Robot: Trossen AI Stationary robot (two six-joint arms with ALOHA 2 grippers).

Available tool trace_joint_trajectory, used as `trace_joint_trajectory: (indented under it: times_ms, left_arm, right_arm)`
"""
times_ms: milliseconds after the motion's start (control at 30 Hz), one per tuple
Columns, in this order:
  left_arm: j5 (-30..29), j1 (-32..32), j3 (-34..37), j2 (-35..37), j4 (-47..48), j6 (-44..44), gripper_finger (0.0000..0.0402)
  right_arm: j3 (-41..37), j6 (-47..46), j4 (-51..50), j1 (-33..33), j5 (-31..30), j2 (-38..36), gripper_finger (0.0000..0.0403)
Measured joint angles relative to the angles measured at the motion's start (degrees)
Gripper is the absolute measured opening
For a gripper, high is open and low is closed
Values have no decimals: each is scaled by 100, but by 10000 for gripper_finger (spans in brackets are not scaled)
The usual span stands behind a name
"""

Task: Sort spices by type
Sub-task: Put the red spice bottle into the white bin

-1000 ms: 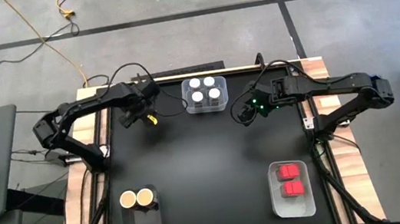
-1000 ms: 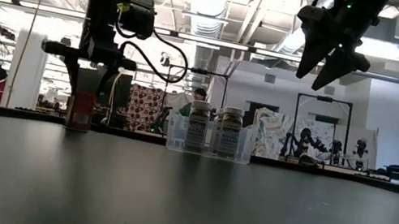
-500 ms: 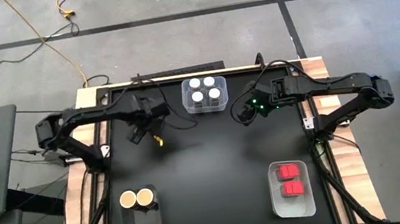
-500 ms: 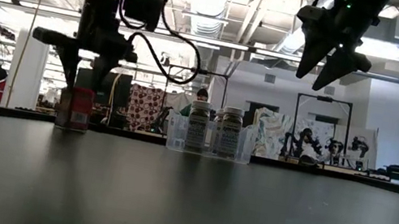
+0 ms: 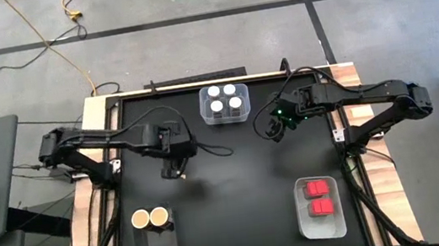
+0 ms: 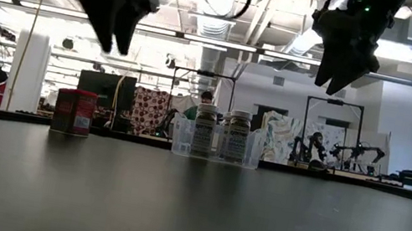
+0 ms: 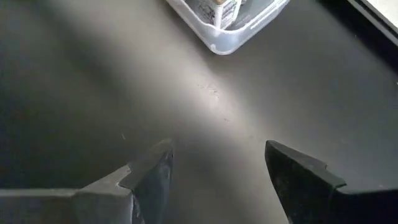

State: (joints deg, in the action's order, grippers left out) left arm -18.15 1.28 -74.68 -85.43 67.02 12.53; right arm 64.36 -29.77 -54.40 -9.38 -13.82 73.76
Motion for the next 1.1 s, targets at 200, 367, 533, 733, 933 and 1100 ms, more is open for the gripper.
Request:
trace_joint_trajectory:
  times_ms: [200, 367, 533, 733, 933, 1100]
  left_arm:
    - [362, 418, -525, 0, -97, -2735, 204]
    - [288, 556, -664, 9, -24, -3295, 204]
    - [194, 480, -664, 4, 691, -2406, 204]
    - [138, 321, -662, 4, 930, -1780, 204]
    - [136, 284, -659, 4, 627, -1855, 204]
    - [133, 283, -659, 4, 521, -1444, 215]
  right_arm:
    - [0, 457, 10, 2, 187, -20, 281]
    - [2, 647, 17, 110, 193, -29, 281]
    - [2, 784, 28, 195, 195, -27, 281]
    - [2, 777, 114, 192, 194, -27, 281]
    - [2, 508, 119, 178, 196, -27, 281]
    - [2, 213, 119, 174, 191, -27, 281]
